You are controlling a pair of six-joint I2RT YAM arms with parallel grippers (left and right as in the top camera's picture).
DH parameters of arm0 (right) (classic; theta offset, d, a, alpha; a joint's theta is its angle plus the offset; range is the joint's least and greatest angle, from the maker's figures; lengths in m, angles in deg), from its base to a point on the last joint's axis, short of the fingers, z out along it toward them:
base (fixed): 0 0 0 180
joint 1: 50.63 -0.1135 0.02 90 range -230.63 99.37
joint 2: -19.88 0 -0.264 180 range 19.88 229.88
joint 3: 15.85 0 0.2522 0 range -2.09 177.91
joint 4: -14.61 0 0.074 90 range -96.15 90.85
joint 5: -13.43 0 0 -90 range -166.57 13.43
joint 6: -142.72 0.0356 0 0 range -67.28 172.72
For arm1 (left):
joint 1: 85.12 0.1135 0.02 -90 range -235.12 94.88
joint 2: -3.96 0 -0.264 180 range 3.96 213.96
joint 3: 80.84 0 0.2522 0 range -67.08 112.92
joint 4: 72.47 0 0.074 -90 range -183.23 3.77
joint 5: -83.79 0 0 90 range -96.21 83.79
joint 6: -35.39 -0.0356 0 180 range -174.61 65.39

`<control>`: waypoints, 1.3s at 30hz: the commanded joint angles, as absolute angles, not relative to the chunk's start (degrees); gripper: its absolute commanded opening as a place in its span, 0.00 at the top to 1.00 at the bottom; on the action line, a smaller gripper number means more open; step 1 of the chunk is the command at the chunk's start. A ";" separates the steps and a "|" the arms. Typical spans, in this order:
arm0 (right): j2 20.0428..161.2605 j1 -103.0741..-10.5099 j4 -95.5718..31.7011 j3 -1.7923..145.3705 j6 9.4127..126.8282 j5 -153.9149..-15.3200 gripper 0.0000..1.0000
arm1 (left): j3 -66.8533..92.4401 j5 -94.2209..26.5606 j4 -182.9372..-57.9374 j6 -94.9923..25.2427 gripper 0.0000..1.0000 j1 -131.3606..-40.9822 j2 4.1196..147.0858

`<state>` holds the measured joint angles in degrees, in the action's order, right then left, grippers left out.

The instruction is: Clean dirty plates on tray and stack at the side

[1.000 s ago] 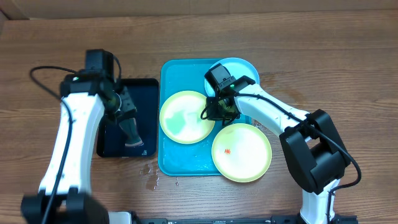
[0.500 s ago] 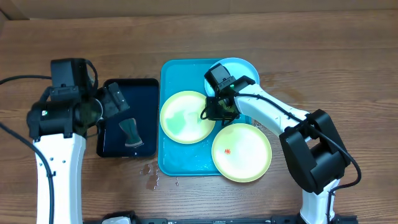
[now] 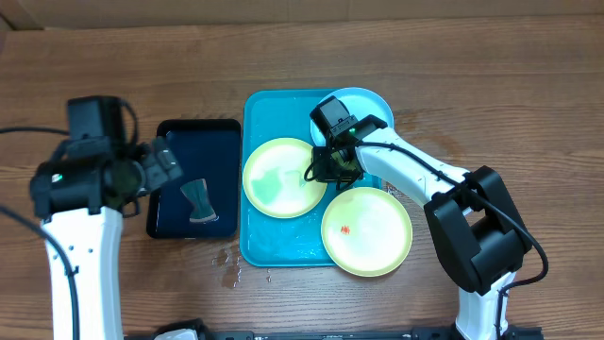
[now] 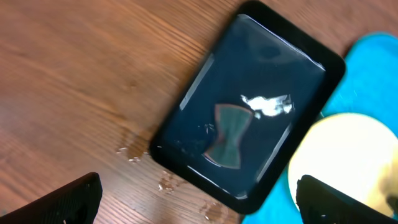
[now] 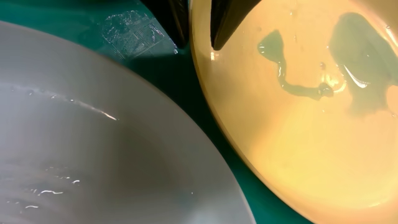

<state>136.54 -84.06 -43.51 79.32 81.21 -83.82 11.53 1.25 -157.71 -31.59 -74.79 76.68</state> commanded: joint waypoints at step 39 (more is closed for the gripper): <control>136.69 -84.39 -41.74 79.34 81.30 -83.97 0.84 | 13.34 2.52 -158.39 -29.73 0.00 -66.77 74.00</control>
<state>136.54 -84.06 -42.35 79.32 81.23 -83.75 12.07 2.02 -158.46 -30.69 -66.97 73.78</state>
